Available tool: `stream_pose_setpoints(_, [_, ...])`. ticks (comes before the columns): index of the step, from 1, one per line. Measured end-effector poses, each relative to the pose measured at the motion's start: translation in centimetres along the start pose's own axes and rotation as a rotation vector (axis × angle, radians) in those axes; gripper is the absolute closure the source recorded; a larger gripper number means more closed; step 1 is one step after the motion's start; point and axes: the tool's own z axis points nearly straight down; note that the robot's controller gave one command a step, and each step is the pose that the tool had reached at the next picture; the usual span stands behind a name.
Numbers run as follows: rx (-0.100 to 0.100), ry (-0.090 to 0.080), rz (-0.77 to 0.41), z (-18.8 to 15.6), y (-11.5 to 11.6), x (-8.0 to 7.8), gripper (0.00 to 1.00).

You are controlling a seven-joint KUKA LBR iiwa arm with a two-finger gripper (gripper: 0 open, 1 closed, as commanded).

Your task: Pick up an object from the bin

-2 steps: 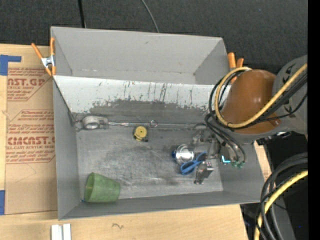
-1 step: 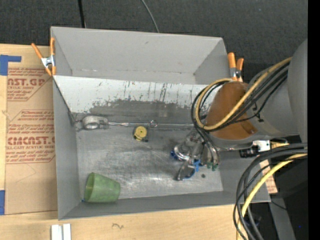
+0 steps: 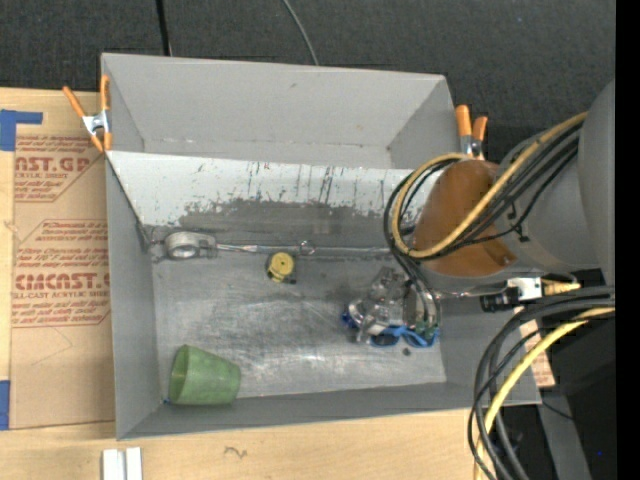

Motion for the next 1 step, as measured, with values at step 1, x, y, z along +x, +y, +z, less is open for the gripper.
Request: stream_pose_setpoints(1, [0.004,0.02,0.074,-14.21,0.97,-0.11,1.0])
